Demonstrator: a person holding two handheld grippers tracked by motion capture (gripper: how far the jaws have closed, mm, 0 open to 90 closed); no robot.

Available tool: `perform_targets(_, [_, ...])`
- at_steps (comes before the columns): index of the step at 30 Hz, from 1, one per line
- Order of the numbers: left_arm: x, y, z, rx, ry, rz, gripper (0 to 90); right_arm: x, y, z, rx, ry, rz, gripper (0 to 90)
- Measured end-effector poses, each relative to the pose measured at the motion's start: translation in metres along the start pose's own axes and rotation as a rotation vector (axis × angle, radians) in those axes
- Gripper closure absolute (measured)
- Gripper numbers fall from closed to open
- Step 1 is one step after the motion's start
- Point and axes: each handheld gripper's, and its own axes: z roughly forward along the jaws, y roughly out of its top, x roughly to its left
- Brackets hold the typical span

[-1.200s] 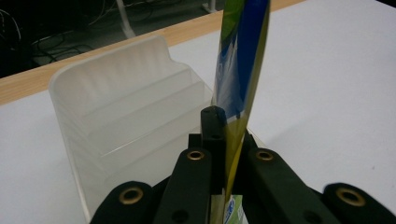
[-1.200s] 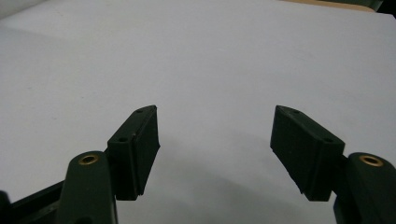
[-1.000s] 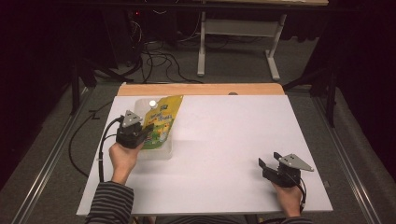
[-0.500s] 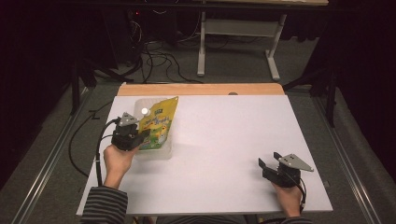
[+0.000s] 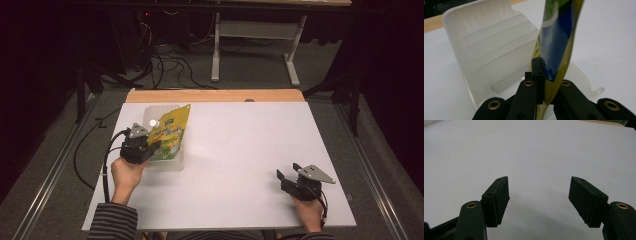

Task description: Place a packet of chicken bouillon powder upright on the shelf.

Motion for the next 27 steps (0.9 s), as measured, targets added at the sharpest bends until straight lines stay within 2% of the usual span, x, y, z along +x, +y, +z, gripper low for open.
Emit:
perform_targets(5, [0.006, -0.008, 0.001, -0.076, -0.031, -0.025, 90.0, 0.000, 0.000, 0.000, 0.001, -0.001, -0.006, 33.3])
perform_targets(7, [0.006, -0.009, 0.002, -0.082, -0.042, -0.035, 90.0, 0.000, 0.000, 0.000, 0.001, -0.001, -0.006, 33.3])
perform_targets(9, [0.007, -0.013, 0.003, -0.083, -0.039, -0.025, 90.0, 0.000, 0.000, 0.000, 0.000, -0.001, -0.007, 33.2])
perform_targets(20, [0.014, -0.019, -0.004, -0.090, -0.060, -0.038, 89.4, 0.000, 0.000, 0.000, 0.000, 0.001, -0.005, 33.2])
perform_targets(23, [0.013, -0.021, -0.005, -0.086, -0.055, -0.003, 88.0, 0.000, 0.000, 0.000, 0.001, 0.001, -0.006, 33.1])
perform_targets(27, [0.014, -0.018, -0.010, -0.106, -0.053, -0.017, 85.3, 0.000, 0.000, 0.000, 0.002, 0.003, -0.004, 33.1])
